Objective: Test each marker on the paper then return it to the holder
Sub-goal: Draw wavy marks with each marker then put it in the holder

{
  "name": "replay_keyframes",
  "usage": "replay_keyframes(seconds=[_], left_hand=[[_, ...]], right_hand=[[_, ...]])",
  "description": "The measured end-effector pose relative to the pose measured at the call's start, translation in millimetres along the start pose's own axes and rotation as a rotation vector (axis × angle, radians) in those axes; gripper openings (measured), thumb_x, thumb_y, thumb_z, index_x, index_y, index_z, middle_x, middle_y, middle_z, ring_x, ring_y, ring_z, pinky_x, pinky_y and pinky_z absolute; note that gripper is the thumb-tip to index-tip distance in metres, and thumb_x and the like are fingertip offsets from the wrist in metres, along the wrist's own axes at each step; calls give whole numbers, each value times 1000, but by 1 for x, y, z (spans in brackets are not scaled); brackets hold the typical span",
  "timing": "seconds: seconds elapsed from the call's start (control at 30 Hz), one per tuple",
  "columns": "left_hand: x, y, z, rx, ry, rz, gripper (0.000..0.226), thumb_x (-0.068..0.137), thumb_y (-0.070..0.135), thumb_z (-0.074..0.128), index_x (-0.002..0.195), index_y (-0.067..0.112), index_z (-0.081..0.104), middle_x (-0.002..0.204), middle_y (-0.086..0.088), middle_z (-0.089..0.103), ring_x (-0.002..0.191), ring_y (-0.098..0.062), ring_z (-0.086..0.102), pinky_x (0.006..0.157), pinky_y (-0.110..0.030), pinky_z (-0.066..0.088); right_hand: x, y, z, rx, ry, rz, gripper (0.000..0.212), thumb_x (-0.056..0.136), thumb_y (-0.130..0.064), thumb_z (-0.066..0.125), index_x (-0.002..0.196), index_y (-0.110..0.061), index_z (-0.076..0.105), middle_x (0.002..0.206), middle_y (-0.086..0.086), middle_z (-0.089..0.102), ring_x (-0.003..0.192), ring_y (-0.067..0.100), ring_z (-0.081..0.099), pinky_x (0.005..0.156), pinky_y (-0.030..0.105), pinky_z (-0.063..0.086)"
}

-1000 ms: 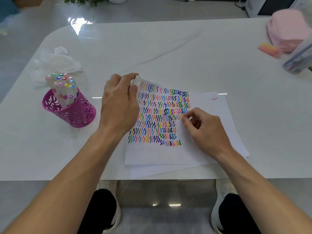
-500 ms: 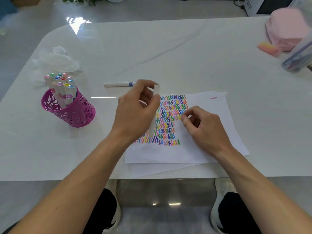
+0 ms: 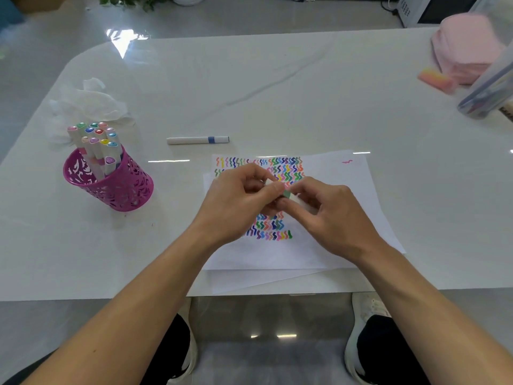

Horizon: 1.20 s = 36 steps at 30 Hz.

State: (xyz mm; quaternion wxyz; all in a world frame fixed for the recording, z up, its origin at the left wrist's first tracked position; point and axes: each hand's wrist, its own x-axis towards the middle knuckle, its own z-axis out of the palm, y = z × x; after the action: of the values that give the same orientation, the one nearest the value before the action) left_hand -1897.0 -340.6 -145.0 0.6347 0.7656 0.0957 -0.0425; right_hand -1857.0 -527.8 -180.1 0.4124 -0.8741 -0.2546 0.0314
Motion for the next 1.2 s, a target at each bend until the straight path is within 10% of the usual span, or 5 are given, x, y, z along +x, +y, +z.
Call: replay_keyframes(seconds=[0.3, 0.93, 1.2], left_hand=[[-1, -9, 5, 525, -79, 48, 21, 102, 34, 56, 86, 30, 69, 69, 9, 69, 58, 2, 63, 56, -9, 42], [1, -3, 6, 348, -17, 41, 24, 100, 27, 62, 80, 24, 76, 64, 5, 68, 55, -7, 60, 54, -22, 51], [5, -5, 4, 402, 109, 33, 25, 101, 32, 59, 82, 22, 72, 70, 1, 71, 64, -18, 65, 67, -34, 54]], right_hand=[[-4, -3, 1, -202, -69, -69, 17, 100, -39, 65, 99, -23, 68, 77, -13, 64, 61, 11, 54, 59, 33, 45], [-7, 0, -7, -166, -28, 8, 43, 99, -62, 47, 119, -36, 75, 73, -13, 71, 60, 8, 54, 63, 31, 48], [-4, 6, -13, -33, -21, 133, 12, 101, -39, 60, 96, -29, 53, 59, -8, 55, 52, 13, 48, 55, 32, 36]])
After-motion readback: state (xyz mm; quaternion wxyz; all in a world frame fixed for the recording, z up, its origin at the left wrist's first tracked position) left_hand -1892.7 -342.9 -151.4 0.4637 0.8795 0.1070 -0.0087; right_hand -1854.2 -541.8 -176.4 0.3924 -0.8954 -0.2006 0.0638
